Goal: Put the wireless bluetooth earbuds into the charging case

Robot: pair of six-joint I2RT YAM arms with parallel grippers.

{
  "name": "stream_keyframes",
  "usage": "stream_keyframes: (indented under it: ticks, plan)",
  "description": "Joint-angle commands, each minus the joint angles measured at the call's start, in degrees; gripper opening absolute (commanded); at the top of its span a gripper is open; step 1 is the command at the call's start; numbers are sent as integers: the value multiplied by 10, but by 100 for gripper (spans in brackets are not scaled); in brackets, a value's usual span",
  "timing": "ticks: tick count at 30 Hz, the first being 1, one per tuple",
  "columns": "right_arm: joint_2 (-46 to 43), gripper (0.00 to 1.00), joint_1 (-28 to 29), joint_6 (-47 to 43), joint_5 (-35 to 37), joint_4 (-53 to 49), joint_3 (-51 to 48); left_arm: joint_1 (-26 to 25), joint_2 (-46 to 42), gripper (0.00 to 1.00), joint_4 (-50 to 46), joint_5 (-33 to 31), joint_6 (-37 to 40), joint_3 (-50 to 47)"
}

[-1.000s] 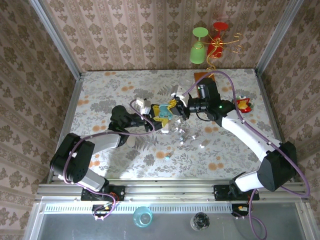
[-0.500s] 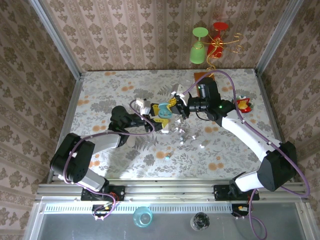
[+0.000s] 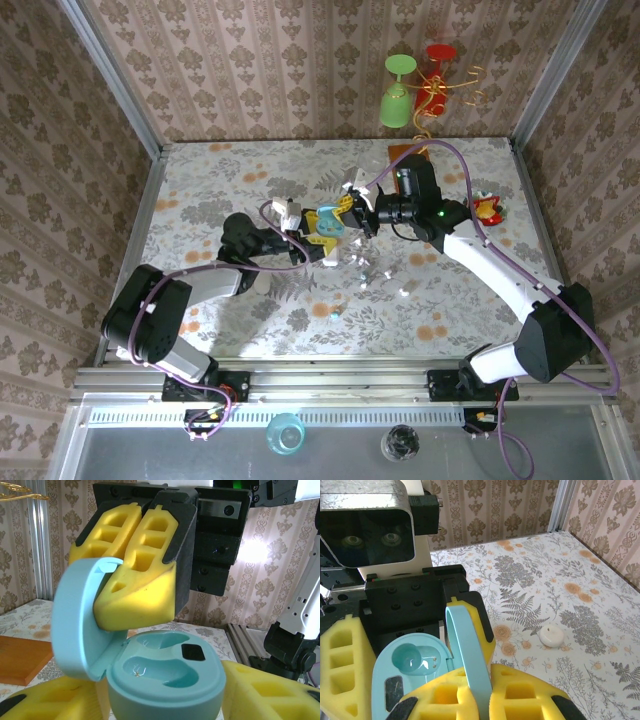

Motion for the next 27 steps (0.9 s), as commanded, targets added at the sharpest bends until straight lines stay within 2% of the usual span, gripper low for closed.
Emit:
stream_keyframes:
  ticks: [1,11,13,19,21,24,27]
  plan:
    - [-6,0,2,-3,-12,-1,-1,0,-3,51,20,4,-3,2]
    - [-7,0,4,-15,-6,-12,0,0,-3,51,20,3,-12,5]
    - [-8,0,3,-15,-7,-12,-1,0,-1,42,19,7,-14,8]
    - [-10,0,3,-9,-6,-6,-1,-1,5,38,25,8,-16,11]
    - [-10,9,4,2,-2,9,-7,0,4,38,25,5,-11,9]
    - [-37,45,2,29,4,32,-14,0,3,39,25,-5,-1,5]
    - [-56,64,0,55,4,54,-25,5,3,40,26,-16,10,-3]
